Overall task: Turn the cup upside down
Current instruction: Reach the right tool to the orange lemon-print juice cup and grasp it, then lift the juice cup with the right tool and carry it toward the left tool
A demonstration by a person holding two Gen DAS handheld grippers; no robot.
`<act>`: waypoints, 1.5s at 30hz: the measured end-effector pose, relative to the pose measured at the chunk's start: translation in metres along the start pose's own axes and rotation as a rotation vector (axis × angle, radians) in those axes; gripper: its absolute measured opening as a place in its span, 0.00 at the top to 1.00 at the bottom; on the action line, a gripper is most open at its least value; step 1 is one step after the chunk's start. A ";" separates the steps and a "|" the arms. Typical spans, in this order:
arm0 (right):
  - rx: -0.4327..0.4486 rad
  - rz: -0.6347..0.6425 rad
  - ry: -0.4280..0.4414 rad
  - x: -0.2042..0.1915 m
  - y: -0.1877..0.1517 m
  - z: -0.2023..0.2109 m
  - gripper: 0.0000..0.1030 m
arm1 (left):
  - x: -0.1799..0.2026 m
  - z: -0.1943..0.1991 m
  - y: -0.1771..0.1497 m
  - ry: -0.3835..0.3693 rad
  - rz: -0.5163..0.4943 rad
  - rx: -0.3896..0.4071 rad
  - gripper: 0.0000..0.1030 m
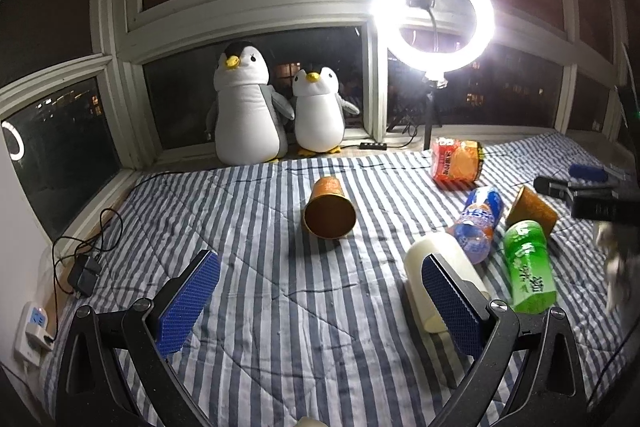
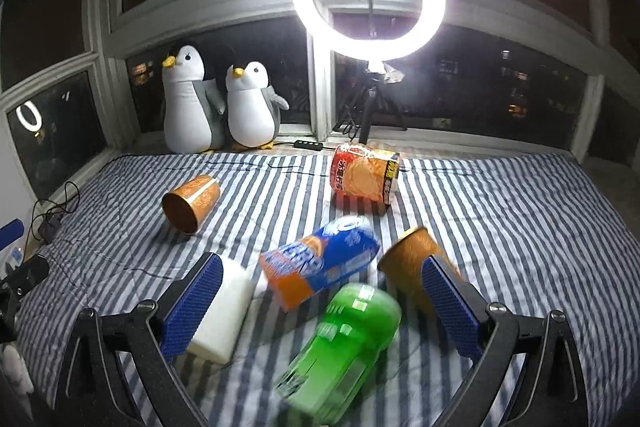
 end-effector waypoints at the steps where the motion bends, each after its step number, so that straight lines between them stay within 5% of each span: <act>1: -0.015 0.014 0.009 0.004 0.004 -0.007 0.05 | 0.000 -0.004 0.000 0.001 0.001 -0.009 0.01; 22: -0.363 0.431 0.163 0.038 0.071 -0.177 0.05 | -0.011 -0.073 0.019 0.112 0.029 -0.174 0.01; 34: -0.516 0.771 0.068 0.048 0.048 -0.264 0.05 | -0.033 -0.102 0.021 0.150 0.072 -0.216 0.01; 45: -0.504 0.788 -0.039 0.066 0.054 -0.293 0.12 | -0.028 -0.109 0.015 0.133 0.056 -0.234 0.01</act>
Point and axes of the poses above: each gripper's, at about its wrist camera, not at the fingertips, and z roughly against the way its jaws point, x to its right, y to its top, the point moved 10 cm from there along -z, roughly the way its jaws point, and after that the axes turned 6 degrees about y, right-handed, at the moved point
